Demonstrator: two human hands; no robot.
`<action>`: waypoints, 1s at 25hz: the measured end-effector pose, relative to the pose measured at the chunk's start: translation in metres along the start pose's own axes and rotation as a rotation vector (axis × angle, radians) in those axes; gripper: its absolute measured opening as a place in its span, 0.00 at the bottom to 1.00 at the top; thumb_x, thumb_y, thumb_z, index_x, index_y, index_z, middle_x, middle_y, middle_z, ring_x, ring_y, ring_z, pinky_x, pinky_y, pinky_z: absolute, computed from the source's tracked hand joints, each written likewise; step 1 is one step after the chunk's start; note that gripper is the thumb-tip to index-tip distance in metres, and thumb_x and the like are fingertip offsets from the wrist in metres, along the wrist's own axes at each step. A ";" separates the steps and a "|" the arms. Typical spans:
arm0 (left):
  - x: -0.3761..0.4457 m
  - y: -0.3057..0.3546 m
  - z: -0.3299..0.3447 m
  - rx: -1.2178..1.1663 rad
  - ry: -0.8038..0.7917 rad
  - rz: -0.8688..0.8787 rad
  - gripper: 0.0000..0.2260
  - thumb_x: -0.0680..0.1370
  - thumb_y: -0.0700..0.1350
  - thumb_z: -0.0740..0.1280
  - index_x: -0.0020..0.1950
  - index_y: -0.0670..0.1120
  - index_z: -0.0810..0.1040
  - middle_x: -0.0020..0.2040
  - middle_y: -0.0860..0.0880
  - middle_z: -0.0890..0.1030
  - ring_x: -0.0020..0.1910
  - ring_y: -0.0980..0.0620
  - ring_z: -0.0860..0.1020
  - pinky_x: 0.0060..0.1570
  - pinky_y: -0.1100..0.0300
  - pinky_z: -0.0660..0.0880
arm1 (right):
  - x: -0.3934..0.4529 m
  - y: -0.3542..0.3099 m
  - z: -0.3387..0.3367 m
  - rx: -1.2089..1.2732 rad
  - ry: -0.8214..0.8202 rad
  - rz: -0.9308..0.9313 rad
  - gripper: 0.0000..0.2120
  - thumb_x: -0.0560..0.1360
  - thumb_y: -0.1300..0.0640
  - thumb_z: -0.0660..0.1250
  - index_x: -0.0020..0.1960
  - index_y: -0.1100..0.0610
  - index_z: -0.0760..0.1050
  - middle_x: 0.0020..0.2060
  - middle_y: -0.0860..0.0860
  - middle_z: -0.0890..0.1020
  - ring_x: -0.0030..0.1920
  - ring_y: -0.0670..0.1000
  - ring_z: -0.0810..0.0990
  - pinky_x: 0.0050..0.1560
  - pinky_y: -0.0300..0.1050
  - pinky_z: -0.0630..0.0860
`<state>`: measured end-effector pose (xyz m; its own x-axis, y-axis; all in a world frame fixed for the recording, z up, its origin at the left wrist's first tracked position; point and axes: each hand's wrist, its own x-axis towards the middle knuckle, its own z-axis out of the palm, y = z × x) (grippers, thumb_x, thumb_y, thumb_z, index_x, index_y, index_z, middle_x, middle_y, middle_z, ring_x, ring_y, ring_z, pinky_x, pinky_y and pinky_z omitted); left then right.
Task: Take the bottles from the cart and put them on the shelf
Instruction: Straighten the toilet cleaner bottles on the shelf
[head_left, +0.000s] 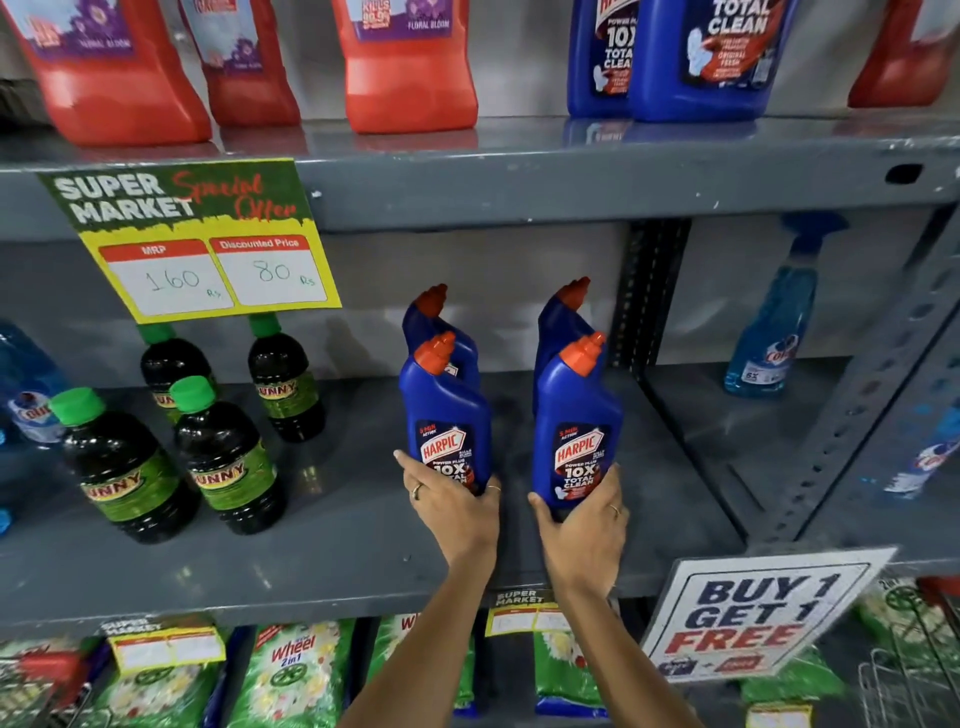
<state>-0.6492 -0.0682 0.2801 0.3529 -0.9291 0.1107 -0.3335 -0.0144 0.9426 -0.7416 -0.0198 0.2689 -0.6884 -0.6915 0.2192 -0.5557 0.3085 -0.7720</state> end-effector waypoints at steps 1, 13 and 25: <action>-0.002 0.000 -0.001 0.001 -0.005 0.003 0.53 0.65 0.43 0.75 0.74 0.41 0.38 0.71 0.35 0.59 0.68 0.38 0.63 0.70 0.44 0.63 | 0.000 -0.001 -0.001 -0.003 0.001 -0.001 0.48 0.65 0.44 0.73 0.72 0.62 0.50 0.68 0.62 0.68 0.65 0.64 0.68 0.65 0.59 0.70; -0.014 -0.003 -0.007 0.020 -0.027 0.014 0.53 0.64 0.44 0.76 0.74 0.42 0.40 0.71 0.37 0.60 0.67 0.40 0.64 0.69 0.46 0.66 | -0.001 -0.002 -0.002 -0.038 -0.004 -0.001 0.48 0.65 0.43 0.72 0.72 0.63 0.49 0.68 0.63 0.67 0.65 0.63 0.68 0.64 0.58 0.70; -0.013 -0.003 -0.015 0.001 -0.078 -0.015 0.55 0.63 0.47 0.78 0.75 0.42 0.41 0.72 0.39 0.61 0.69 0.42 0.63 0.69 0.48 0.66 | -0.001 0.000 0.000 -0.026 -0.013 0.021 0.49 0.64 0.46 0.75 0.72 0.63 0.50 0.68 0.64 0.68 0.65 0.63 0.68 0.64 0.59 0.70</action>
<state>-0.6403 -0.0503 0.2804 0.2884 -0.9548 0.0714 -0.3296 -0.0290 0.9437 -0.7405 -0.0196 0.2688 -0.6941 -0.6930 0.1948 -0.5531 0.3403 -0.7604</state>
